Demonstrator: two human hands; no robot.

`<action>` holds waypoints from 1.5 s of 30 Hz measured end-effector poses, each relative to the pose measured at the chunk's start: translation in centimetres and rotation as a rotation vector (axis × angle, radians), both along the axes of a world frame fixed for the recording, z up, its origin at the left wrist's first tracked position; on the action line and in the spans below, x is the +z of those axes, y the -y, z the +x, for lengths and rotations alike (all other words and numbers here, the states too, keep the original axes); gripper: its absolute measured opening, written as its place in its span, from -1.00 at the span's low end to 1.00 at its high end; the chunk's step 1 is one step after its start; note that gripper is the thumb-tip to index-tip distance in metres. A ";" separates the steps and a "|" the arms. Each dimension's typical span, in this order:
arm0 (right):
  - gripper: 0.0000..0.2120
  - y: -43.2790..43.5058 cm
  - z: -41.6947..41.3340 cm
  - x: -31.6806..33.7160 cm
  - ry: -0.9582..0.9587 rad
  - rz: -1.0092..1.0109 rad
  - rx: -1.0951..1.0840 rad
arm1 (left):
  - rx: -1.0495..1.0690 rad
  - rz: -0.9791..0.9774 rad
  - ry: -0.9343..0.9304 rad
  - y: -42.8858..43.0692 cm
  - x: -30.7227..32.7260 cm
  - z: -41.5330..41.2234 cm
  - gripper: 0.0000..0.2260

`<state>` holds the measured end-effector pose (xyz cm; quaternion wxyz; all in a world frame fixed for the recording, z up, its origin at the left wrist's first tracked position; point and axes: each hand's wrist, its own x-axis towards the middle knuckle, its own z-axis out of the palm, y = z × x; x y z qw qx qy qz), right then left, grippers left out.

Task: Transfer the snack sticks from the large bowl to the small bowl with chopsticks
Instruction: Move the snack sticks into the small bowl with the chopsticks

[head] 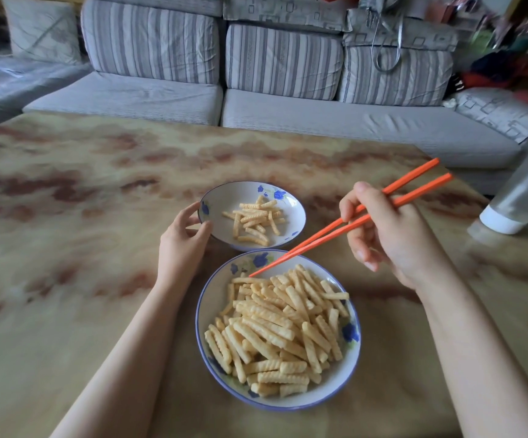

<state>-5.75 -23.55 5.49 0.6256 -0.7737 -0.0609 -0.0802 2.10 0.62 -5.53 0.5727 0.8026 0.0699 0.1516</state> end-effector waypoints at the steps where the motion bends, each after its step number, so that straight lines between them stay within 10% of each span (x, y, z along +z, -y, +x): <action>1: -0.60 -0.1 0.0 -0.1 -0.006 0.006 -0.002 | -0.001 0.000 0.001 0.0 0.0 0.0 -0.65; 45: -0.63 -0.7 3.5 -2.6 0.143 0.268 -0.289 | -0.004 -0.007 -0.001 0.0 -0.1 0.1 -0.64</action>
